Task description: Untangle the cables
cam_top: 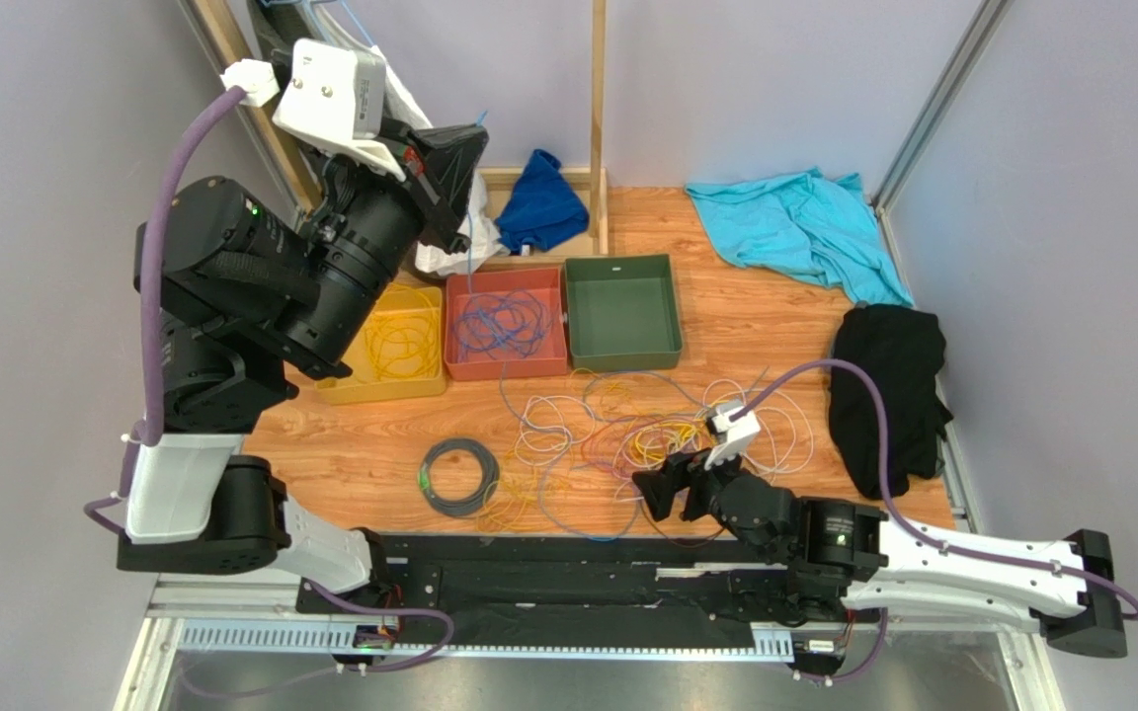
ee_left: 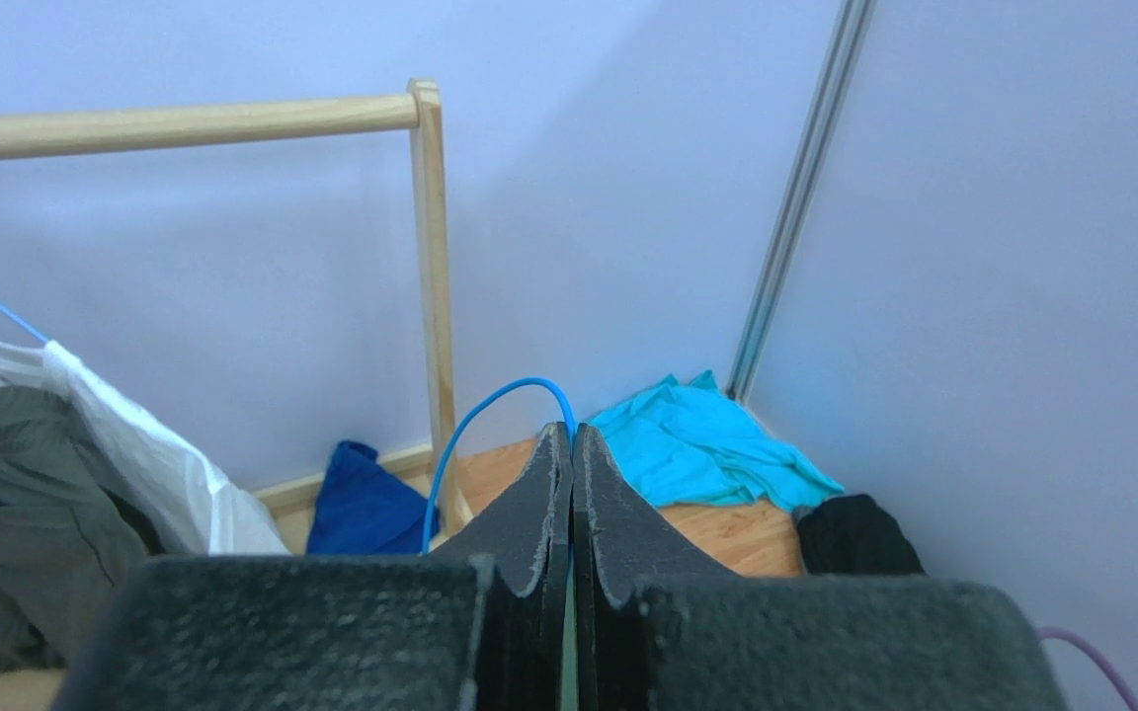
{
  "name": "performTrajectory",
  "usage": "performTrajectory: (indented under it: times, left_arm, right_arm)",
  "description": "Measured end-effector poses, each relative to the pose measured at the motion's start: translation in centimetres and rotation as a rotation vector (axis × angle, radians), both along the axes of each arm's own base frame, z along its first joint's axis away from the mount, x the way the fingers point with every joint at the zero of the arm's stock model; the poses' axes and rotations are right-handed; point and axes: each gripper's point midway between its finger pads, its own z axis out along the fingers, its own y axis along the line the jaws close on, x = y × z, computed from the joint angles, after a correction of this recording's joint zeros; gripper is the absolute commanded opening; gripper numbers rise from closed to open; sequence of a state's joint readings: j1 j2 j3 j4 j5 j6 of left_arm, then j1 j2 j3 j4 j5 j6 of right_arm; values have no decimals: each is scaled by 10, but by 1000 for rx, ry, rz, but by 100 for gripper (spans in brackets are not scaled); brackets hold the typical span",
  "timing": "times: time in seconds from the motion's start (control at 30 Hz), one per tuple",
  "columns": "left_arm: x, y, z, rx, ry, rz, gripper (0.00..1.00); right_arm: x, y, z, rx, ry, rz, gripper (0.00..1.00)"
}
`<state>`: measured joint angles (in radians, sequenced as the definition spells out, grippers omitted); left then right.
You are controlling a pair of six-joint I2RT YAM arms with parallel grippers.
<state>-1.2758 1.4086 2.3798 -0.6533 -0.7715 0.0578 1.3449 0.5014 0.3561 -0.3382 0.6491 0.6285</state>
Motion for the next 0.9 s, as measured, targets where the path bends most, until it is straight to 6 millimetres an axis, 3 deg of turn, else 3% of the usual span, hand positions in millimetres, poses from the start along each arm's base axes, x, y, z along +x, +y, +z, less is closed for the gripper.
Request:
performTrajectory:
  times: [0.1,0.3,0.53,0.73,0.9]
  left_arm:
    - [0,0,8,0,-17,-3,0]
    - [-1,2,1,33,-16,-3,0]
    - [-1,6,-20,88,2,3,0]
    - [-3,4,-26,96,13,-15,0]
    - [-6,2,-28,87,19,-37,0]
  right_arm:
    - [-2,14,-1,-28,-9,50,80]
    - [-4,41,5,-29,-36,131,80]
    - [-3,49,2,-70,-30,143,80]
    - [-2,64,12,-25,-67,170,84]
    - [7,83,-8,-116,-91,179,83]
